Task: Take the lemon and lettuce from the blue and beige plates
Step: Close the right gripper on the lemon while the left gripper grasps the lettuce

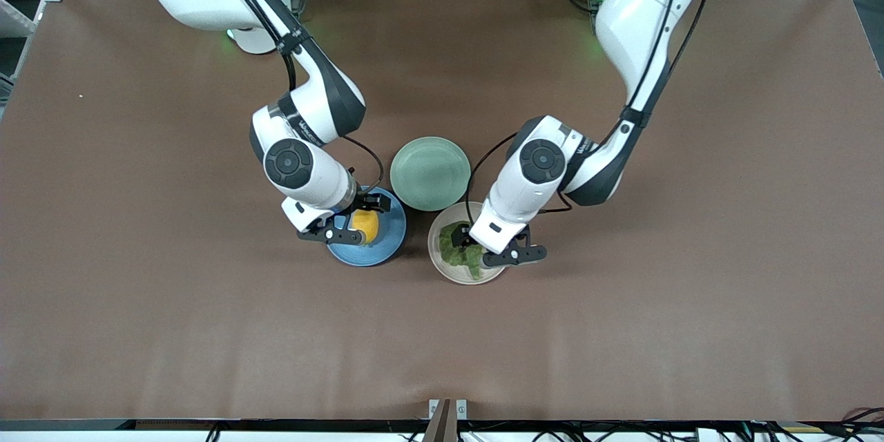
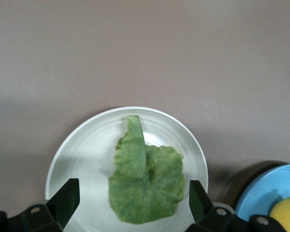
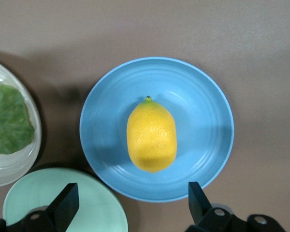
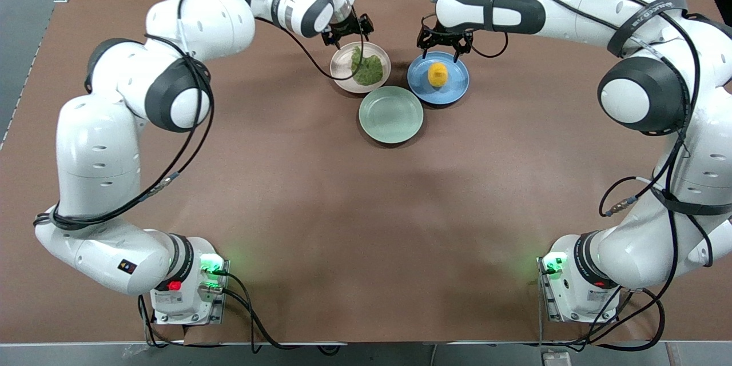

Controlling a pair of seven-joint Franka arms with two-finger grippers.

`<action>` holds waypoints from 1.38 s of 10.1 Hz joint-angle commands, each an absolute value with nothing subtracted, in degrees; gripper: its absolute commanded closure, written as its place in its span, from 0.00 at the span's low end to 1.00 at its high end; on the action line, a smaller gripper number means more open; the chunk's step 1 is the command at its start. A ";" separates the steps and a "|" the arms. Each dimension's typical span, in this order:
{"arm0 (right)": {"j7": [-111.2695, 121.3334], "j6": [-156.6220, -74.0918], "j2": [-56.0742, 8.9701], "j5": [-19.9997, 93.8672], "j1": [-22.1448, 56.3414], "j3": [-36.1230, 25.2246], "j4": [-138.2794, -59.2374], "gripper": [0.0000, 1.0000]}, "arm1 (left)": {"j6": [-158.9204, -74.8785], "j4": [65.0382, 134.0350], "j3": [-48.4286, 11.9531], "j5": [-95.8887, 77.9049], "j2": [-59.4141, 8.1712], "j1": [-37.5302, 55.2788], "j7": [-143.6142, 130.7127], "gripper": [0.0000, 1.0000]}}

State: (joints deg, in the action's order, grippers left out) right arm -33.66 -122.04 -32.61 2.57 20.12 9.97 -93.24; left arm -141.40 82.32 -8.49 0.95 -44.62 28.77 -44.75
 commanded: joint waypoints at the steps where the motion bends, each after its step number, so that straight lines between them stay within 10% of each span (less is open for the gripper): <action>1: -34.89 -124.88 -33.48 -0.34 20.04 9.93 -94.75 0.00 | -144.39 80.60 -7.38 2.46 -47.71 30.14 -47.11 0.00; 14: -35.07 -135.61 -40.43 -2.64 21.09 8.26 -95.97 0.01 | -150.56 80.86 -6.42 3.34 -51.77 32.78 -43.69 0.00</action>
